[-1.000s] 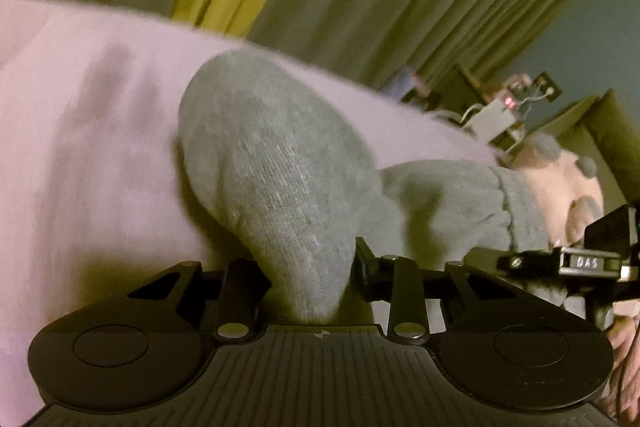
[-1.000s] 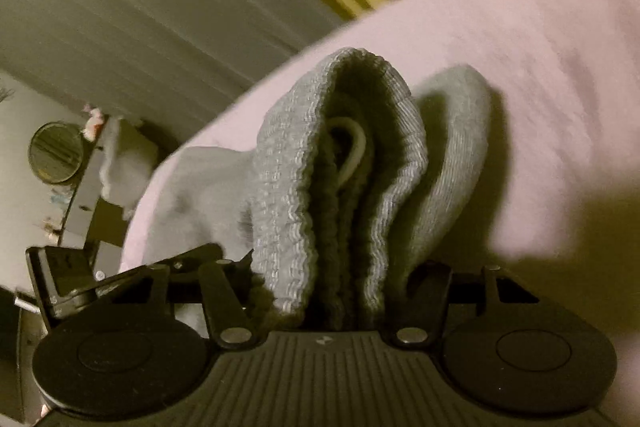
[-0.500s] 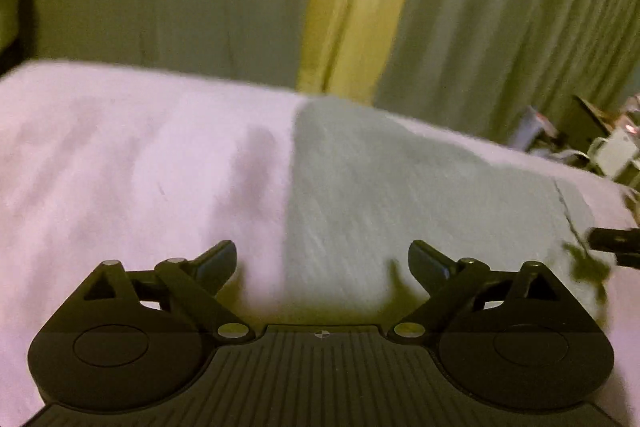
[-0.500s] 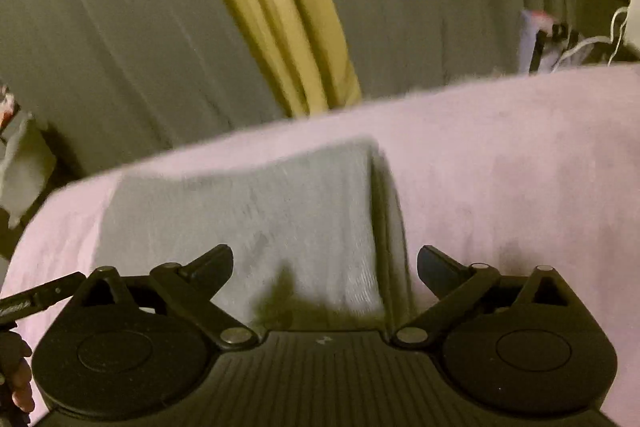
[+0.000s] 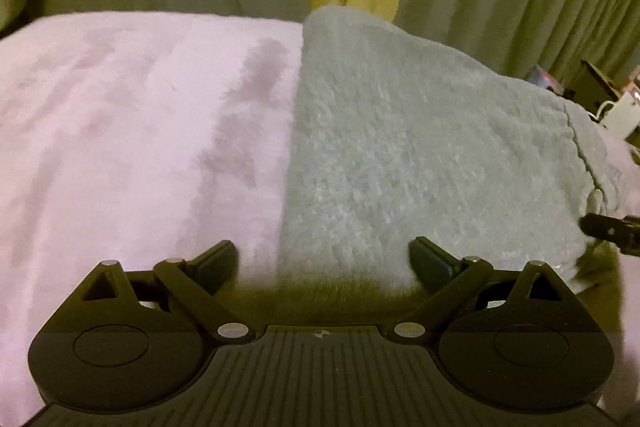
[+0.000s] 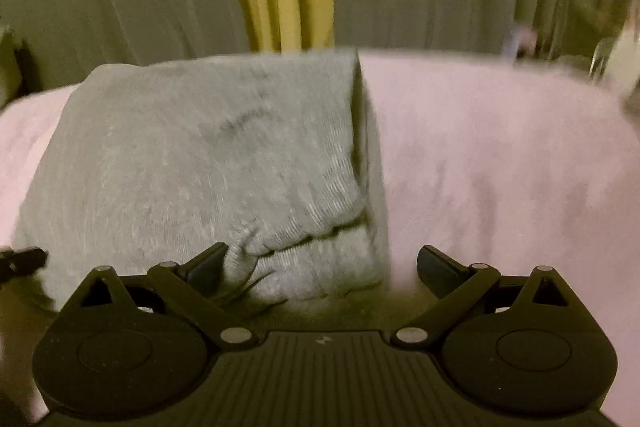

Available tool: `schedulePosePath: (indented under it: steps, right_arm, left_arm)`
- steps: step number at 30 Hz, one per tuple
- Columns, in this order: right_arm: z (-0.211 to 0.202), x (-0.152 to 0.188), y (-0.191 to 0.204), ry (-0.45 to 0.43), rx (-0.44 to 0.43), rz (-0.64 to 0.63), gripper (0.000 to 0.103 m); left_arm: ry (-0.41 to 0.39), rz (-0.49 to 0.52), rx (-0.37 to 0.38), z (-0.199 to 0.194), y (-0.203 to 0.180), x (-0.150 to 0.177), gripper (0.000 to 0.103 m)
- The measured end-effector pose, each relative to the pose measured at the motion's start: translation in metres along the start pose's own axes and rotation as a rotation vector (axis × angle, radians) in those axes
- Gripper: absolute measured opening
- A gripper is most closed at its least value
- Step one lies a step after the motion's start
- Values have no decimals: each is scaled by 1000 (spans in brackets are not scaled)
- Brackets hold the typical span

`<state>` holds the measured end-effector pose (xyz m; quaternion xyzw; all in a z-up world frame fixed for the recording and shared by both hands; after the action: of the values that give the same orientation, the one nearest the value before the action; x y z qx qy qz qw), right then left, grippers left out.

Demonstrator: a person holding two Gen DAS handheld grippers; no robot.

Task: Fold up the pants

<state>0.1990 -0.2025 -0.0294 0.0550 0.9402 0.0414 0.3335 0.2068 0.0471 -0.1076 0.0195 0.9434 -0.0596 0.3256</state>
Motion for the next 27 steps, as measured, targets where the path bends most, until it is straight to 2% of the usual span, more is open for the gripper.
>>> schedulePosePath:
  steps: [2, 4, 6, 8, 9, 10, 11, 14, 16, 18, 21, 23, 27]
  right_arm:
    - [-6, 8, 4, -48, -7, -60, 99]
    - [-2, 17, 2, -13, -47, -88, 99]
    - [-8, 18, -6, -25, -33, -61, 99]
    - [-22, 16, -4, -100, 112, -89, 99]
    - [-27, 17, 0, -113, 209, -124, 99]
    - [-31, 21, 2, -105, 260, -143, 99]
    - [-36, 27, 2, -85, 245, -136, 99]
    - [-53, 64, 4, 29, 33, -123, 99]
    - [-58, 93, 9, 104, -12, -148, 99]
    - [-59, 119, 14, 172, -3, -144, 99]
    - [-55, 145, 12, 259, 10, -46, 99]
    - [-63, 156, 10, 222, 27, 45, 99]
    - [-63, 163, 20, 195, 59, 41, 99]
  left_arm:
    - [-11, -18, -11, -8, -1, 5, 99]
    - [-1, -54, -5, -11, 1, 7, 100]
    - [23, -82, -3, -15, 4, 8, 100]
    - [46, -82, -27, -18, 6, 11, 100]
    - [51, -76, -40, -24, 6, 16, 100]
    - [64, -70, -51, -26, 4, 21, 100]
    - [94, -60, -64, -28, -1, 28, 100]
    - [202, 33, -68, -25, -27, 54, 100]
    - [205, 163, -109, -30, -51, 71, 100]
    - [236, 271, -145, -33, -75, 82, 100]
    - [252, 263, -101, -38, -85, 91, 101]
    - [281, 227, -70, -37, -82, 94, 101]
    - [269, 136, -102, -44, -68, 94, 101]
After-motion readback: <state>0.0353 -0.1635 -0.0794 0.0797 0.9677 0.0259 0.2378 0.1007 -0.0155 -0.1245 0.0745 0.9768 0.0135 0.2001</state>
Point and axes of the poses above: each gripper's, at about its wrist camera, not at the fingertips, and z roughly the way its jaws point, y to its left, x to its underside, the point moved 1 cm from there along z, roughly the way its jaws point, and after that the axes turned 6 degrees about z, right-handed, at the moved point
